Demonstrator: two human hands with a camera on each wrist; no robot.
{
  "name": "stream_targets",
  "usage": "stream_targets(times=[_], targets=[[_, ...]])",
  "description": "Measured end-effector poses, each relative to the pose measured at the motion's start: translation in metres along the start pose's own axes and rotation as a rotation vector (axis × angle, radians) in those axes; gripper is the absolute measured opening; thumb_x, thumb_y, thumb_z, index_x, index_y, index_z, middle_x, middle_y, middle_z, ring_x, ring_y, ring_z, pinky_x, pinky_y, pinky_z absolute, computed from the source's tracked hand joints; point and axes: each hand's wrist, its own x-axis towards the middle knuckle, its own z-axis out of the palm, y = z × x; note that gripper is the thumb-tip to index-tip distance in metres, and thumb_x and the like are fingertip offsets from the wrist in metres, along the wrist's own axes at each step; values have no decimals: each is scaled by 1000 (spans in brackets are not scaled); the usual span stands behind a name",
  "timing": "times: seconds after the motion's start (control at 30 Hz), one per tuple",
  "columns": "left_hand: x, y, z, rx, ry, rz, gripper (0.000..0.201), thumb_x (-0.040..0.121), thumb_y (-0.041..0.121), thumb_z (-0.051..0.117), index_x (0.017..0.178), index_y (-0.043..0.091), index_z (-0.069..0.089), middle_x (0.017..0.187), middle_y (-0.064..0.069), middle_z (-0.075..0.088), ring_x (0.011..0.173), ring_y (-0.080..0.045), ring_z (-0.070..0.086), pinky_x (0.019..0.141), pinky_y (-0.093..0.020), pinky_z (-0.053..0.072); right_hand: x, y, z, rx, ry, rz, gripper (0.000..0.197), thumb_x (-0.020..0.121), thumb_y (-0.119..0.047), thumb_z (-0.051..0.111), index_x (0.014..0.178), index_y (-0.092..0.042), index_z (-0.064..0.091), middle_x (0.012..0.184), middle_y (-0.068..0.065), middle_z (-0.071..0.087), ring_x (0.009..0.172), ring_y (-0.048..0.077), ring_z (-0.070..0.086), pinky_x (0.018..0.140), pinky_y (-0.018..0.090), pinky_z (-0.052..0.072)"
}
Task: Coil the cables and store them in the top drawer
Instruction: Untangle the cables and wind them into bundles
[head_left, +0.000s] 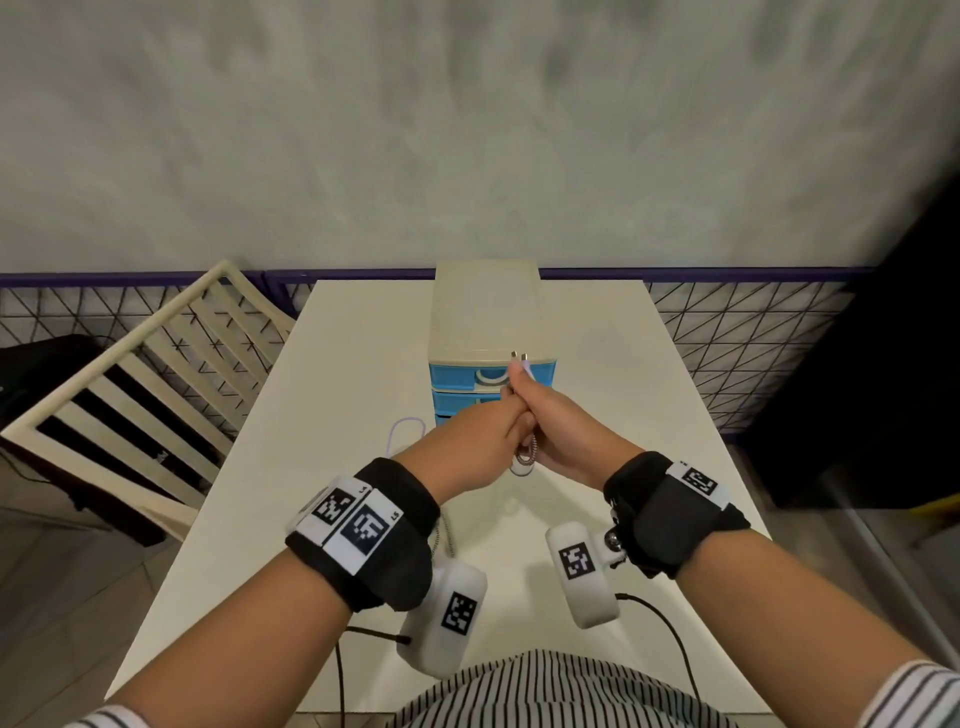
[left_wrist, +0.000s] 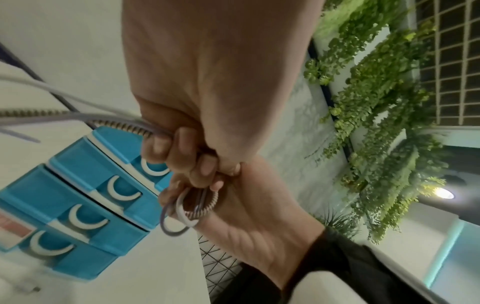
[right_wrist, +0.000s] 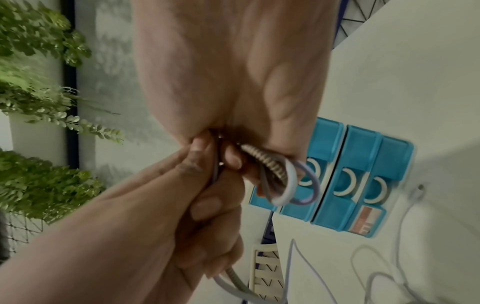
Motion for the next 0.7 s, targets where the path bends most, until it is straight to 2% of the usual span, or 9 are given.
stream_targets(times=[0.03, 0.1, 0.17, 0.23, 0.33, 0.5, 0.6, 0.67, 0.7], targets=[[-1, -1, 1, -25, 6, 17, 33, 101, 27, 28, 126, 12, 46, 107, -12, 64, 91, -26, 60, 85, -40, 49, -1, -2, -1, 15, 47, -4, 46, 99, -53, 33, 81, -16, 52, 57, -5, 59, 52, 4, 56, 52, 15, 44], [-3, -1, 4, -113, -29, 27, 32, 101, 30, 28, 105, 11, 54, 91, -9, 63, 79, -20, 58, 81, -36, 49, 2, -6, -6, 46, 139, -55, 47, 94, -61, 33, 78, -19, 44, 58, -6, 39, 47, 7, 40, 47, 20, 35], [-7, 0, 11, -249, -106, -18, 35, 101, 32, 28, 84, 18, 55, 69, 1, 52, 62, -11, 48, 68, -28, 44, 7, -8, -10, 142, 187, -117, 46, 94, -61, 33, 77, -19, 41, 62, -4, 31, 50, 9, 35, 54, 23, 37], [-9, 2, 19, -365, -166, -65, 39, 101, 33, 29, 74, 22, 54, 61, 4, 44, 55, -11, 40, 59, -25, 39, 10, -10, -9, 265, 197, -141, 45, 94, -60, 34, 76, -19, 40, 61, -4, 29, 51, 9, 34, 59, 25, 42], [-8, 0, 24, -431, -194, -93, 40, 101, 34, 32, 70, 19, 53, 59, 4, 42, 52, -11, 37, 54, -24, 36, 11, -9, -4, 397, 177, -176, 45, 94, -58, 38, 74, -18, 42, 58, -5, 28, 46, 8, 33, 49, 23, 44], [-16, -16, 13, -462, -196, -89, 43, 99, 41, 36, 63, 21, 51, 58, 6, 42, 51, -8, 35, 52, -20, 33, 11, -15, -12, 507, 203, -179, 44, 96, -53, 40, 72, -17, 44, 53, -7, 28, 38, 4, 27, 34, 16, 30], [-23, -31, 3, -353, -157, -30, 32, 97, 36, 43, 71, 22, 57, 70, 0, 50, 64, -12, 45, 63, -22, 39, 9, -20, -17, 395, 232, -144, 41, 99, -48, 40, 70, -18, 42, 50, -8, 28, 36, 3, 25, 29, 14, 24], [-24, -37, -1, -263, -71, 20, 24, 93, 35, 52, 78, 21, 65, 80, -9, 61, 73, -24, 53, 69, -31, 43, 7, -19, -16, 267, 234, -93, 40, 100, -45, 41, 69, -19, 42, 50, -8, 29, 36, 3, 26, 29, 14, 23], [-23, -36, -2, -235, -2, 31, 20, 90, 34, 58, 80, 19, 67, 82, -8, 65, 75, -23, 56, 69, -33, 44, 6, -18, -15, 201, 223, -66, 39, 100, -45, 41, 70, -19, 43, 50, -8, 30, 36, 3, 26, 29, 14, 24]])
